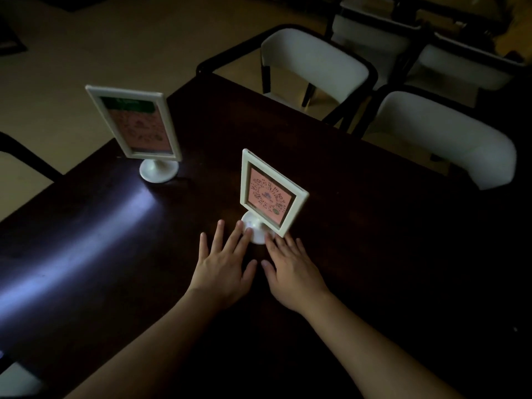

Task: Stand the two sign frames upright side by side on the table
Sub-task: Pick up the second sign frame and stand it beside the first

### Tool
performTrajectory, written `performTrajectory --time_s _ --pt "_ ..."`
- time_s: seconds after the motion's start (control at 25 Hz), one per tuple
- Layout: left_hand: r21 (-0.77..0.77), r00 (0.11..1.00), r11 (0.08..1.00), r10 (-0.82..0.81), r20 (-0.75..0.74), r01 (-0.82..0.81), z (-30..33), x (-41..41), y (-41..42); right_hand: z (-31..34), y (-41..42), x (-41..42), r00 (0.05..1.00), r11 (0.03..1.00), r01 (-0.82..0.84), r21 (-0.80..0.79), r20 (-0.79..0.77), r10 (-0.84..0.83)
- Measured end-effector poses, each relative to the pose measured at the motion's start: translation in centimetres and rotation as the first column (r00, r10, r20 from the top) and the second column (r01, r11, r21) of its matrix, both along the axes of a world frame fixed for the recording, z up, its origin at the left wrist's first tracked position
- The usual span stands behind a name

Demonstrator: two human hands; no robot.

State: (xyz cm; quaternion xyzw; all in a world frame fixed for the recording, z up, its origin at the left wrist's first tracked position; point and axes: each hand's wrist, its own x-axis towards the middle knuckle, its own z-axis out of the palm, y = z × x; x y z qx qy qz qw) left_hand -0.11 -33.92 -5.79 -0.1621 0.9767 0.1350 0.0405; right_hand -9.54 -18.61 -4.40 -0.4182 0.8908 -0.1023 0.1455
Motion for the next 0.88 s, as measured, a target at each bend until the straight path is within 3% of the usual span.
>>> performTrajectory --time_s 0.88 --pt "0.03 0.994 0.996 0.08 -0.07 -0.078 0.0 0.3 -13.3 -0.4 -14.7 0.4 0.998 1.0 0.007 -0.001 -0.063 -0.007"
